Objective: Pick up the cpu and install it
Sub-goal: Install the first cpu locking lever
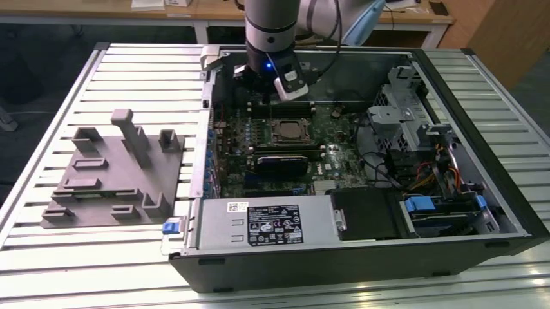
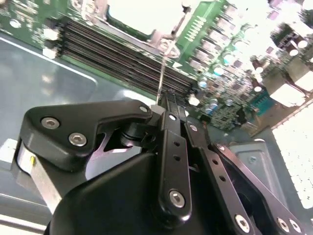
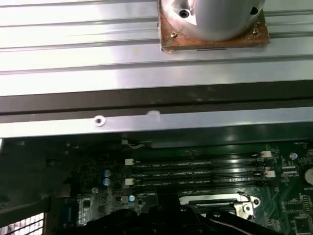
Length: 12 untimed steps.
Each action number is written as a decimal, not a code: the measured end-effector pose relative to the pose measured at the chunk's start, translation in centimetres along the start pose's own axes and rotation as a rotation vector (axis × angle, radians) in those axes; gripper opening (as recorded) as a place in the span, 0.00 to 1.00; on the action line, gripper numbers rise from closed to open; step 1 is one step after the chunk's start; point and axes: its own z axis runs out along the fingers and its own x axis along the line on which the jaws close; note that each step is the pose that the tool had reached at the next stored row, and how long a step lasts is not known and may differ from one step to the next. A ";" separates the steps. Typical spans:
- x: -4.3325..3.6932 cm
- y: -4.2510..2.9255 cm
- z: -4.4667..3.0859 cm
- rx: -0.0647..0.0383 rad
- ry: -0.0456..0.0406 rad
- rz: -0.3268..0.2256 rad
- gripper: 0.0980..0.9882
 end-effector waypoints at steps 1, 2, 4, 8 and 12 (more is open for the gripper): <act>-0.34 0.02 0.00 0.000 0.0000 0.000 0.01; -0.70 0.05 0.00 0.000 0.0000 0.000 0.01; -1.40 0.10 0.01 0.000 0.0000 0.000 0.01; -3.65 0.27 0.02 0.001 -0.0001 0.000 0.01; -4.53 0.33 0.02 0.003 -0.0001 0.000 0.01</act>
